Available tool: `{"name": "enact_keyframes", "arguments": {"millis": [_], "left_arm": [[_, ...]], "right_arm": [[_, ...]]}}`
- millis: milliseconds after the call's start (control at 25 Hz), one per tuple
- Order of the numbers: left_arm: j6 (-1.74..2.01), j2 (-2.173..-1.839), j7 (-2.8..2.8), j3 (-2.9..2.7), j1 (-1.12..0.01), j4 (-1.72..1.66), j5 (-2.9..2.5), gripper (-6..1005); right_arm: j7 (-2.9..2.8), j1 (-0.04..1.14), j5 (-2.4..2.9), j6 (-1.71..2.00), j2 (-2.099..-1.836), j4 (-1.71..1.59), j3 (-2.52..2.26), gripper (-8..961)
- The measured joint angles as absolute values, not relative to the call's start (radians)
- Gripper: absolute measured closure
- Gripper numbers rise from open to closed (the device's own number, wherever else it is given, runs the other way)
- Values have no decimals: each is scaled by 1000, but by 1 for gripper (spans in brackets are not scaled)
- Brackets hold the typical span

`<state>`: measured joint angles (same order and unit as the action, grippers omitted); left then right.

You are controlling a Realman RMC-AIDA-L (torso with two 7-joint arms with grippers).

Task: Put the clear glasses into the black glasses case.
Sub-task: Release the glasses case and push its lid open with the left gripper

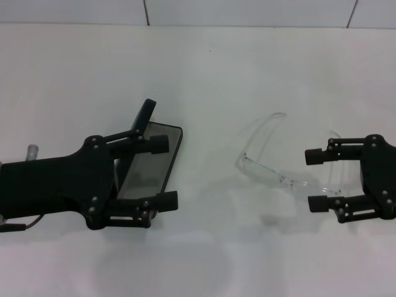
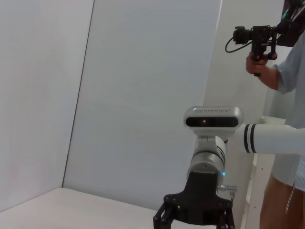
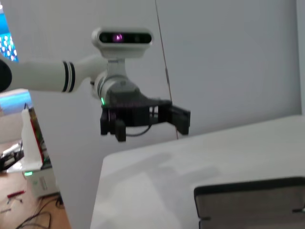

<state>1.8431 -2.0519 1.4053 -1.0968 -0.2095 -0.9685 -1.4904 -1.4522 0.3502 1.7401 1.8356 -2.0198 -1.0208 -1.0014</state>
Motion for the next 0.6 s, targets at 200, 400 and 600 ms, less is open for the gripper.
{"name": "enact_keyframes", "arguments": {"millis": [200,400,600], "left_arm": [[1843,-2051,1404,-1094,-210,-968,-1490,119],[1845,-2058,1394,-1076,-206,-972,-1485,118],[1845,-2064,1385,-1073,-208,-976,-1476,118]], "right_arm": [[-1430,348,1714,1834,-2016,-997,-1000,202],[-1430,346,1714,1832,-2016,-997,-1000,203],[-1429,347,1715,1828,-2016,-996,-1000,203]]}}
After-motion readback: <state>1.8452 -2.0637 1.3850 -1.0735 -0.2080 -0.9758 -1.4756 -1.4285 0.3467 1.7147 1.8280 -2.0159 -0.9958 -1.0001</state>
